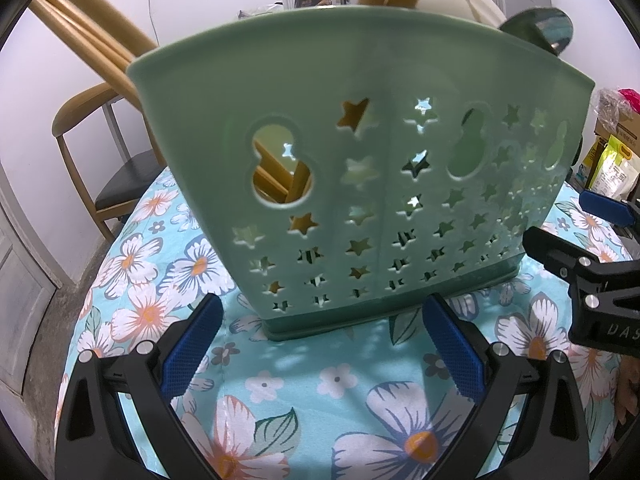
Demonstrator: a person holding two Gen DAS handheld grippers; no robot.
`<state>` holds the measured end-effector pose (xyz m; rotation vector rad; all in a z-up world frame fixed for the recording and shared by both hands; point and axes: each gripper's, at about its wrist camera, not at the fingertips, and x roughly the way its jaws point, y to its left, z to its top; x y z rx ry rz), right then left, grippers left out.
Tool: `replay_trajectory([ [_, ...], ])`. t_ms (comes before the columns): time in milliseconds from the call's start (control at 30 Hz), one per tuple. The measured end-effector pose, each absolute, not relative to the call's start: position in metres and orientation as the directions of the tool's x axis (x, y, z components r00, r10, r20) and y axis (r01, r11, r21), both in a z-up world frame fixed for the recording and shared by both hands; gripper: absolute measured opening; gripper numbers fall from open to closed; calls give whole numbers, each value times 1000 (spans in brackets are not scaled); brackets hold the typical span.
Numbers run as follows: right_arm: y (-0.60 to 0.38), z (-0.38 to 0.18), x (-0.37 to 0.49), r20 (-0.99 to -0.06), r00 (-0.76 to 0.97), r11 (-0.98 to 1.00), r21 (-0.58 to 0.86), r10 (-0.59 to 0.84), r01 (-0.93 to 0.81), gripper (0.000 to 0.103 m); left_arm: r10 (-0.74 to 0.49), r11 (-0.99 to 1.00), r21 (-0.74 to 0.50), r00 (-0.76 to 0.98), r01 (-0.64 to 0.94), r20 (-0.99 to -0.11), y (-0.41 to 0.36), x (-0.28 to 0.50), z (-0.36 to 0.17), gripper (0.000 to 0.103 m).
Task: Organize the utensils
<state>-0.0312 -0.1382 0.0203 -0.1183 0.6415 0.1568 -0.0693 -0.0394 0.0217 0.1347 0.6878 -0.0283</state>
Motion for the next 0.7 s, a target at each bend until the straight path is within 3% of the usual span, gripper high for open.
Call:
replay_trajectory([
  [700, -144, 20, -31, -603, 790, 987, -25, 111, -158, 96, 19, 991, 115, 772, 70, -636, -39, -70, 22, 98],
])
